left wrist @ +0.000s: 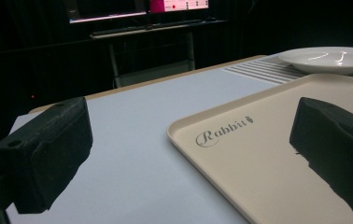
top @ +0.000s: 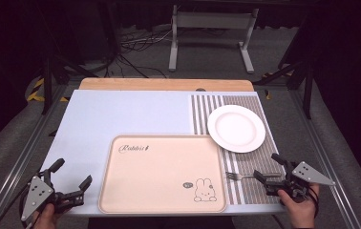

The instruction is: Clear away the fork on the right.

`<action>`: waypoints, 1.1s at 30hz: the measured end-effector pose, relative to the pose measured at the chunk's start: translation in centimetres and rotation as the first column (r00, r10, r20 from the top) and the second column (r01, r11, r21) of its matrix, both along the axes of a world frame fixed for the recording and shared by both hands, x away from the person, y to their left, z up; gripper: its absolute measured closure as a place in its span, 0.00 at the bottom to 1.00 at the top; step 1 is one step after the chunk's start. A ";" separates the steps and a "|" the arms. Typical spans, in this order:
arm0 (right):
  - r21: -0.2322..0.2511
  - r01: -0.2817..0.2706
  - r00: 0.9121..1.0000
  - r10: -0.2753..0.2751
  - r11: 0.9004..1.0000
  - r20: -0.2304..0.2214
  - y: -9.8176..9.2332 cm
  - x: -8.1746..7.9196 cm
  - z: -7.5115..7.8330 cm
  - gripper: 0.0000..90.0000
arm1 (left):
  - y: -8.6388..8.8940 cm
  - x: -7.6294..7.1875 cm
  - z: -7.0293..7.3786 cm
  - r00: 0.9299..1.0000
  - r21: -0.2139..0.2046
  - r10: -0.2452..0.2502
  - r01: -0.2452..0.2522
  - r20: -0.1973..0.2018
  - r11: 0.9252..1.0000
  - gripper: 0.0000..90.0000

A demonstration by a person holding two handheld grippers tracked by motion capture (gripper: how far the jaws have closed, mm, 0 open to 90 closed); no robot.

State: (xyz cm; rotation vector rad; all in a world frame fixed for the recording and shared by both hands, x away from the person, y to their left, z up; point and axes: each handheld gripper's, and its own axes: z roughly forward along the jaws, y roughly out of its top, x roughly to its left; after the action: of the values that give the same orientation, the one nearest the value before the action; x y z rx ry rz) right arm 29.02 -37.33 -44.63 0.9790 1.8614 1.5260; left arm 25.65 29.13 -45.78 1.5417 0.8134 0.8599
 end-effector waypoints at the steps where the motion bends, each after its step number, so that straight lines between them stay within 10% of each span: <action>1: -0.001 0.001 1.000 -0.001 1.000 0.000 0.0 0.0 0.0 0.02 | 0.0 0.0 0.0 1.000 0.001 0.000 0.000 -0.001 1.000 0.00; 33: -0.007 -0.046 0.999 0.046 0.999 0.028 0.4 0.2 1.6 0.01 | 0.1 0.0 -0.1 1.000 -0.006 0.004 -0.004 -0.008 1.000 0.00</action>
State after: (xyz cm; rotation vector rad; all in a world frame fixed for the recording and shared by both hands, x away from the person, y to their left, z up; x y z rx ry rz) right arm 29.22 -36.91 -43.01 0.9133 1.8800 1.5514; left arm 25.65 29.20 -45.85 1.5397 0.8242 0.8540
